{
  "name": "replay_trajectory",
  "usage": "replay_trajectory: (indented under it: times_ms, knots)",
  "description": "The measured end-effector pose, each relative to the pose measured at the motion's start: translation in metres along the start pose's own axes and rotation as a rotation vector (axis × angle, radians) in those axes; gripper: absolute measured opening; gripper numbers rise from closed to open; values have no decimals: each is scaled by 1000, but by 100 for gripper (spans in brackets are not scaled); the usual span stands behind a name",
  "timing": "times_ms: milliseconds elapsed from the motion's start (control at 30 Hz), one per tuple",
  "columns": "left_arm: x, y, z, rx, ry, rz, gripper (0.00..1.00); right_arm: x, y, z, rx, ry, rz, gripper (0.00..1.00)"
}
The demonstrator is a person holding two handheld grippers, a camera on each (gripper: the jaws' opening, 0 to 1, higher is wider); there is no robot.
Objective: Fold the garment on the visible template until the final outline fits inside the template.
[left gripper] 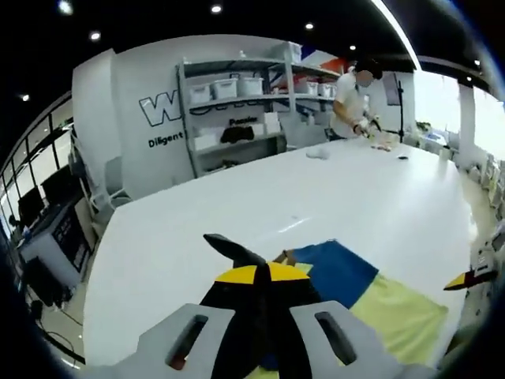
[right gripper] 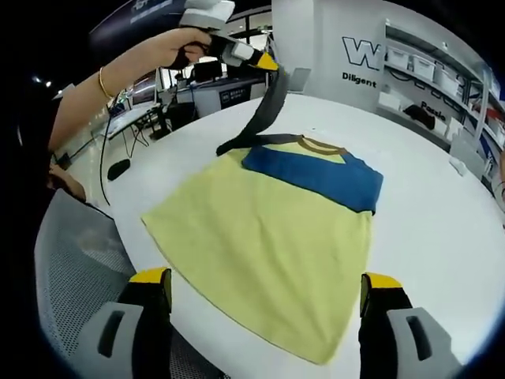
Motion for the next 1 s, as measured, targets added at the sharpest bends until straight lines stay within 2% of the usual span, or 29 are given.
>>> replay_trajectory:
  times_ms: [33,167,367,600,700,867,1000]
  knots:
    - [5,-7,0,51,-3,3,6,0,0,0,0,-1,0,99]
    - [17,-31,-4,40,23,-39,7,-2,-2,0,5,-3,-8,99]
    - [28,-73,-11,88,36,-140,7,-4,-4,-1,9,0,-20,99]
    - [44,-101,-22,108,60,-206,7,-5,-5,-5,19,13,-27,99]
    - [52,-116,-35,128,90,-235,7,-5,-7,-7,27,17,-31,99]
    - [69,-126,-55,155,139,-240,7,-5,-8,-9,31,22,-36,99]
    - [81,-132,-67,165,156,-242,7,-5,-10,-11,40,25,-41,99]
Point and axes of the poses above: the point that each gripper's makers call its tool centre point, and the gripper's own axes: x roughly forward along the fingers, y roughly to its left, z roughly out of its top, the point moved 8 cm from there along -x, roughly backward along the fingers, and after that the axes turned 2 degrees about -x, right-handed, at the moved point
